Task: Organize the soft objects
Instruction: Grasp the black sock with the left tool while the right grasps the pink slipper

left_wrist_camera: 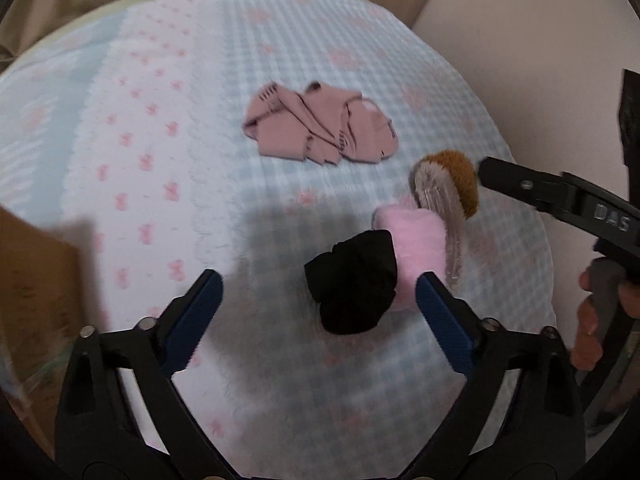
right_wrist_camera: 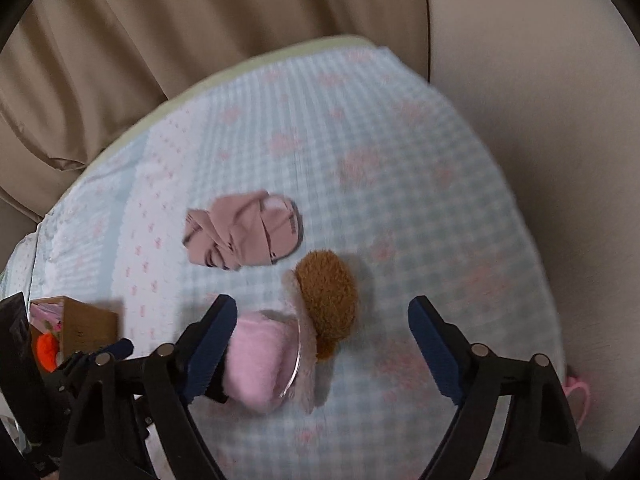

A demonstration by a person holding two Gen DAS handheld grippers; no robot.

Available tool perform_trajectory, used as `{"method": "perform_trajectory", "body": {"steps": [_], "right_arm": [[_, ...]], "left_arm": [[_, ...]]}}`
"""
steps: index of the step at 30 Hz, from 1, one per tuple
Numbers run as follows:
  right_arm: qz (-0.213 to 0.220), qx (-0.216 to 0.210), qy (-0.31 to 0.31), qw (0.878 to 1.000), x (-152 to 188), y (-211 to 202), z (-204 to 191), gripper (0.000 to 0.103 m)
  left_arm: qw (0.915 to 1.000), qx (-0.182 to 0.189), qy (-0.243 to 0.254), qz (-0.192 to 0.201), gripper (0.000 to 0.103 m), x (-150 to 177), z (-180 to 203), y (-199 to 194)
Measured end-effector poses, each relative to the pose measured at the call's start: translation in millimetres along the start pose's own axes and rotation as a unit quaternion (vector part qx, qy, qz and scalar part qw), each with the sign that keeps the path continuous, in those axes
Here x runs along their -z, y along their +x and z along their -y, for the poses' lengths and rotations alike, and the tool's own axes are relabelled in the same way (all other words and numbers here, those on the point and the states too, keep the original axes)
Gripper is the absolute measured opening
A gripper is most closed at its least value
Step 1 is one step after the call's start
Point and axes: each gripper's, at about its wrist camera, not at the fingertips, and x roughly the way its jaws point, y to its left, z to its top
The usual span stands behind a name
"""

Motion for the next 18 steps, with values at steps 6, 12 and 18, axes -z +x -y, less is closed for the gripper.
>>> {"method": "perform_trajectory", "body": {"steps": [6, 12, 18], "right_arm": [[-0.025, -0.013, 0.013, 0.999, -0.8, 38.5, 5.1, 0.073], [-0.044, -0.029, 0.014, 0.999, 1.0, 55.3, 2.9, 0.049], [-0.044, -0.019, 0.013, 0.999, 3.2, 55.1, 1.8, 0.037]], "left_arm": [[0.9992, 0.036, 0.003, -0.018, 0.075, -3.1, -2.4, 28.3], [0.9970, 0.068, 0.015, -0.033, 0.039, -4.0, 5.3, 38.1], [0.9967, 0.068, 0.020, -0.038, 0.021, -6.1, 9.6, 35.6]]}}
